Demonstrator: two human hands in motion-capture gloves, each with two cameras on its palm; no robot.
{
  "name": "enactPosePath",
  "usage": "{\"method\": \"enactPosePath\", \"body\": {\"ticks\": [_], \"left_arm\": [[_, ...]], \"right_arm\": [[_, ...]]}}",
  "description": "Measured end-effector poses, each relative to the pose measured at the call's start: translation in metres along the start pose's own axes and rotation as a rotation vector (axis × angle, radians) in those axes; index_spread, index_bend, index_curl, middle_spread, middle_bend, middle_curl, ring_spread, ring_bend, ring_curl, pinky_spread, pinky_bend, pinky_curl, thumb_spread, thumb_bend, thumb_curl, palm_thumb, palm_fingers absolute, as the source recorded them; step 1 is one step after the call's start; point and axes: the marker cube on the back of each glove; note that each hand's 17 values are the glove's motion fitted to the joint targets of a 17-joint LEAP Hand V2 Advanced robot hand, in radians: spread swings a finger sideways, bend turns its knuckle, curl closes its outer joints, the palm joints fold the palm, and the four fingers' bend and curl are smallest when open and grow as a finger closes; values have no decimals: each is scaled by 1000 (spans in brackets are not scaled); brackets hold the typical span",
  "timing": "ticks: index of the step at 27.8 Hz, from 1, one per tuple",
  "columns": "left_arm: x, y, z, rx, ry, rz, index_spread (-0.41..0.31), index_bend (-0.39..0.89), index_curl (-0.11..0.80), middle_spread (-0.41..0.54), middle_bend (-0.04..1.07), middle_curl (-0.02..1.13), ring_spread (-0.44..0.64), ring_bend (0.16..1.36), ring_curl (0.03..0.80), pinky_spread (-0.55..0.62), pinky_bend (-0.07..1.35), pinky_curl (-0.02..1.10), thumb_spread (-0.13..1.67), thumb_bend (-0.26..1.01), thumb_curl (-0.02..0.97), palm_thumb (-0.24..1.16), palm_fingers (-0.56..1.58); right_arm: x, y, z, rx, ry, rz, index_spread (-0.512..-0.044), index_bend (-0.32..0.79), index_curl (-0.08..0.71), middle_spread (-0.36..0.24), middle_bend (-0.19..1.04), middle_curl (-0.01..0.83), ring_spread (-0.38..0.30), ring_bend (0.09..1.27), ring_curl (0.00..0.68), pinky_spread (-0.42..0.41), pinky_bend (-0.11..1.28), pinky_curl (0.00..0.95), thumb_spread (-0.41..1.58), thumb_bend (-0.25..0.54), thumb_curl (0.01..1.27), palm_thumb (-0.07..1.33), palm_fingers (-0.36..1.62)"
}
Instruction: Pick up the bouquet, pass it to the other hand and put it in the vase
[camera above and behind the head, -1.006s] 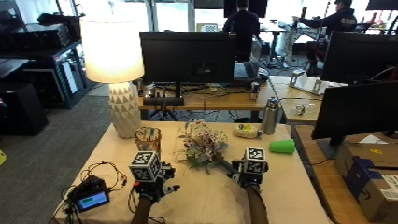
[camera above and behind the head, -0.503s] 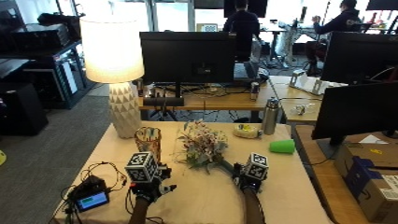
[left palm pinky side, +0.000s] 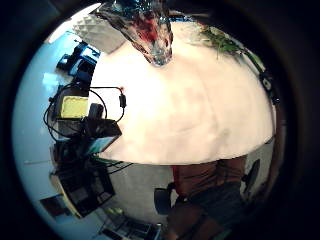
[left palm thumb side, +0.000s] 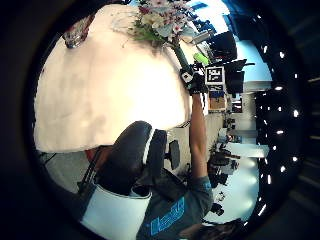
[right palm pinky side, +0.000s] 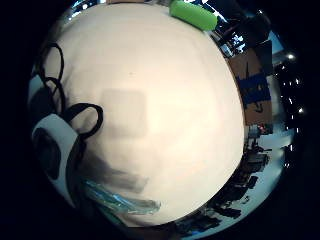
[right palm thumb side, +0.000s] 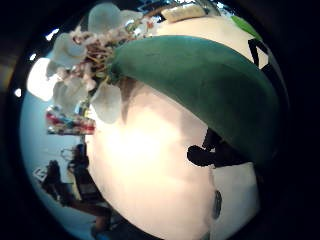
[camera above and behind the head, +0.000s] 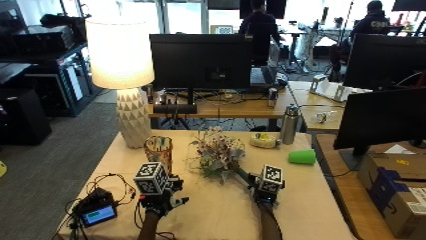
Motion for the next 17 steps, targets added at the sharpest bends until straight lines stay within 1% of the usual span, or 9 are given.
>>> {"method": "enactPosePath", "body": {"ticks": [4,7,9,12,15,17], "left_arm": [[7,-6,-11,44,31,18,-80,140,272,85,193,327,362,570,259,505,300,306,1001,-27,290,183,195],[20,-17,-24,118,99,63,-80,139,274,86,195,329,362,570,260,505,299,308,1001,-27,292,183,196],[34,-25,-33,166,185,102,-80,135,273,81,202,332,358,573,261,505,295,308,1001,-27,293,182,201],[61,-33,-49,212,395,167,-79,139,274,75,214,338,336,582,263,502,285,306,999,-24,295,190,250],[90,-46,-66,242,678,224,-75,128,270,69,212,337,306,598,268,487,295,310,1003,-19,301,207,300],[106,-57,-78,251,842,260,-72,124,268,52,219,342,274,608,273,465,313,316,1004,-13,305,227,367]], "right_arm": [[-7,2,-27,69,-128,1,-274,138,273,-158,584,460,-158,906,482,-191,766,435,849,74,466,881,1360],[-20,4,-59,138,-314,-14,-272,144,285,-168,609,479,-171,928,501,-218,797,454,807,55,489,897,1343],[-32,9,-83,172,-456,-34,-273,148,293,-172,620,490,-175,941,510,-231,808,461,788,42,502,905,1332],[-53,22,-116,198,-664,-91,-273,154,305,-177,628,502,-180,953,519,-243,821,471,759,25,524,921,1322],[-76,36,-139,201,-869,-177,-270,153,316,-180,636,512,-186,968,527,-252,829,478,743,8,541,931,1313],[-92,43,-146,199,-998,-248,-270,154,323,-182,639,518,-188,972,529,-257,835,481,737,-4,552,936,1308]]}}
